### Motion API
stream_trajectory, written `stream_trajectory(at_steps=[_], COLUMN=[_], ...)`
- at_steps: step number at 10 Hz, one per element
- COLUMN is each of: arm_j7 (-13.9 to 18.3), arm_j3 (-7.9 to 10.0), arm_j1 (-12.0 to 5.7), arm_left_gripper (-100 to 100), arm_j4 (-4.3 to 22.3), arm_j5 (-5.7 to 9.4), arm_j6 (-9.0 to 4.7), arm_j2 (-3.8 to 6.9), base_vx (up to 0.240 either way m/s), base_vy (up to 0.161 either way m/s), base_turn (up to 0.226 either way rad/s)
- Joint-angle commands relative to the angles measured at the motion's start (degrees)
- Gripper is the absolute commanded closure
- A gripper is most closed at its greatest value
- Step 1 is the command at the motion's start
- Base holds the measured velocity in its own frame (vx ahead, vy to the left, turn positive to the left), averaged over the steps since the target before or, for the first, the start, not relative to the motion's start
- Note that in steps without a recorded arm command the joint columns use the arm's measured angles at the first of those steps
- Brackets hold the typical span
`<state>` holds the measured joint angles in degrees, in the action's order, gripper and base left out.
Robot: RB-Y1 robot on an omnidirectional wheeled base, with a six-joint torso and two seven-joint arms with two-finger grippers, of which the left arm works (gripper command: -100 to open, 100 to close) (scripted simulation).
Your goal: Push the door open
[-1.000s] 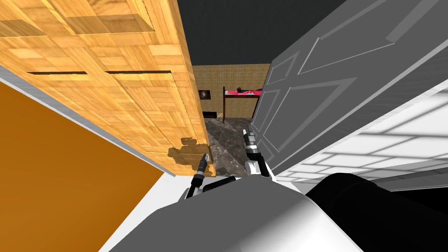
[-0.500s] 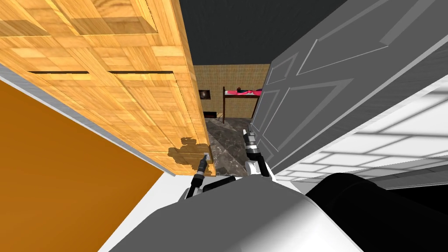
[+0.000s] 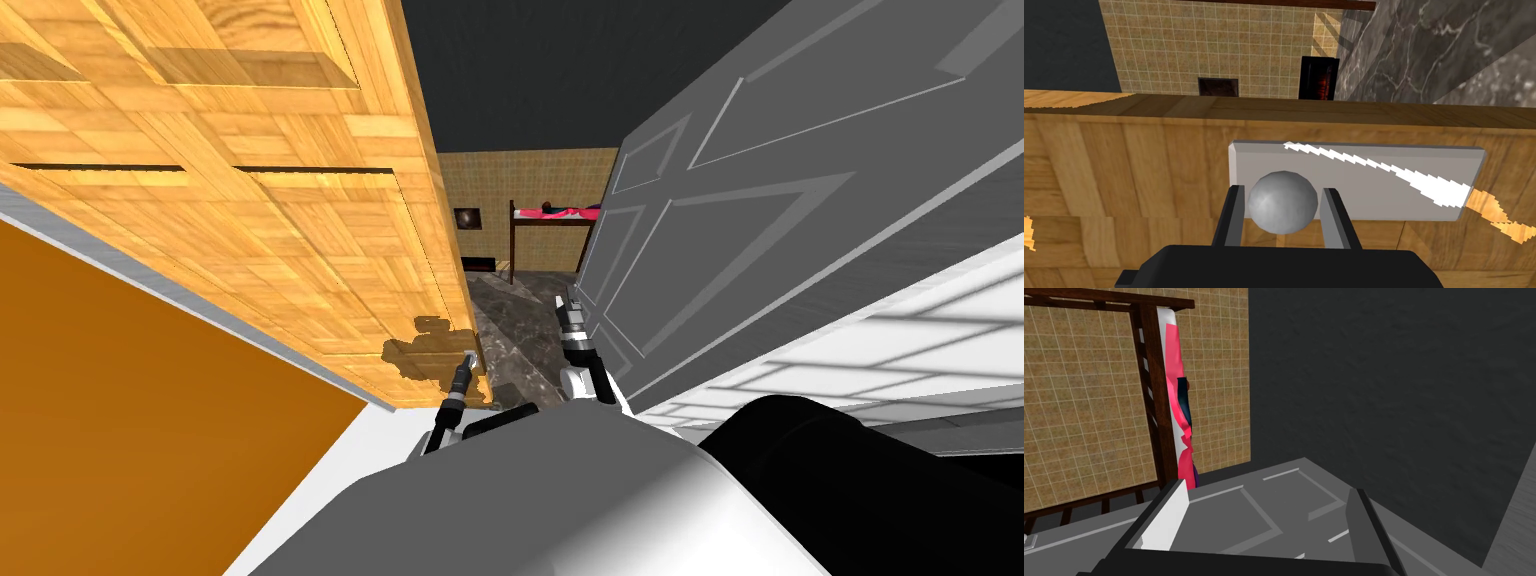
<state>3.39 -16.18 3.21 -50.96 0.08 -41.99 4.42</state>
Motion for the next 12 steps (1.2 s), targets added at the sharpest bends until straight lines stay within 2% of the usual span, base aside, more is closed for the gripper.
stream_trajectory(at_steps=[1, 7, 11, 12], arm_j7=[-0.24, -1.22, -2.13, -1.93], arm_j3=[1.13, 4.51, 7.64, 6.72], arm_j1=[-0.25, -0.93, -1.56, -0.98], arm_left_gripper=[100, 100, 100, -100], arm_j4=[-0.30, 0.61, 1.45, 1.19], arm_j5=[0.40, 1.71, 2.92, 2.63], arm_j6=[-0.31, -0.39, -0.46, -0.57], arm_j2=[0.46, 0.72, 0.70, 0.54], base_vx=[0.171, 0.150, 0.163, -0.023], base_vy=[-0.060, -0.086, -0.088, -0.080], base_turn=[0.033, 0.048, 0.087, 0.064])
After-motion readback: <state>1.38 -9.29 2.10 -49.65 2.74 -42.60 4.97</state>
